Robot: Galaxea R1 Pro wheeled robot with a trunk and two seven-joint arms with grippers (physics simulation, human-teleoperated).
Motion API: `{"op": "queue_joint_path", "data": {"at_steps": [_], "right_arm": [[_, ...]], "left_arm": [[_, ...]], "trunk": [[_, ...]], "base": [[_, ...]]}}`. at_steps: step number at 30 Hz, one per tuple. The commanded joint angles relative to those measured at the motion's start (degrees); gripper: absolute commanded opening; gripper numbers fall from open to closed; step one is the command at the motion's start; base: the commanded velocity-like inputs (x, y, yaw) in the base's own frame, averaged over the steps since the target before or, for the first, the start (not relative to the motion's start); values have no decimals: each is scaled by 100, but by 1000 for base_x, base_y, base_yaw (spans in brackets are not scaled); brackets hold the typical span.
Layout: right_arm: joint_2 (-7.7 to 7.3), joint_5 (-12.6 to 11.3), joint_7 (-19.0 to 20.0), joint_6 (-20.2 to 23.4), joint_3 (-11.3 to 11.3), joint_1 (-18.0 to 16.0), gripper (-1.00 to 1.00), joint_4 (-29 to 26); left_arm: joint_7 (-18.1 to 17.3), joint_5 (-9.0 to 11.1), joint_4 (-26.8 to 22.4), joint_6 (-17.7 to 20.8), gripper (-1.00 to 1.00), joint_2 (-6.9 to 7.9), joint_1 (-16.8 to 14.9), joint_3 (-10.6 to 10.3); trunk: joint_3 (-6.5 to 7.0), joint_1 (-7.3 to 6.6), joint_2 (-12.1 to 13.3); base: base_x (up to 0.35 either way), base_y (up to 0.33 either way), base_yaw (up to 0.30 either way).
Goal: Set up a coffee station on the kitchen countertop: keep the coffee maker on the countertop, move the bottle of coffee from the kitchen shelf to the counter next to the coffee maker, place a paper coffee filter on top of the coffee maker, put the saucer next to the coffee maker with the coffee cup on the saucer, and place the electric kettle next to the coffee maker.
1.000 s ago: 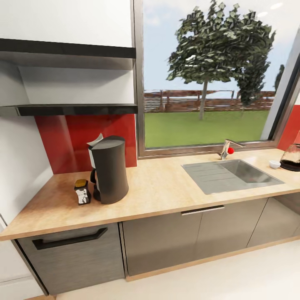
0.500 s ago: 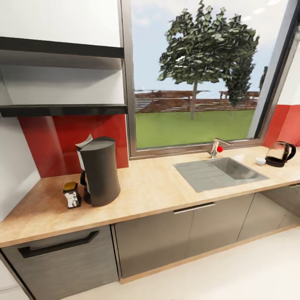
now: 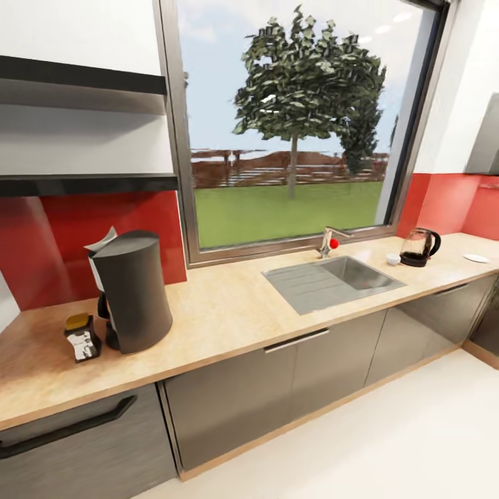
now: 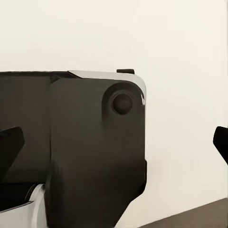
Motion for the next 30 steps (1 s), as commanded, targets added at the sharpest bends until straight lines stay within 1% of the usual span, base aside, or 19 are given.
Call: {"op": "queue_joint_path", "data": {"at_steps": [1,5,14,23,30], "right_arm": [[2,35,-2,-20,-39,-2,100,8],[1,35,-2,-20,-39,-2,100,8],[1,35,-2,-20,-39,-2,100,8],[1,35,-2,-20,-39,-2,100,8],[1,35,-2,-20,-39,-2,100,8]], "left_arm": [[-39,-62,-6,-14,100,-5,1,48],[-39,-66,-6,-19,100,-9,-1,47],[-28,-73,-4,-21,100,-19,-1,43],[-23,-66,3,-12,100,-13,1,36],[-23,-65,9,13,100,37,4,35]], "trunk": [[0,2,-3],[0,2,-3],[0,2,-3],[0,2,-3],[0,2,-3]], "base": [[0,0,-268],[69,-83,-268],[154,-211,-268],[232,-201,-268],[240,-197,-267]]}}
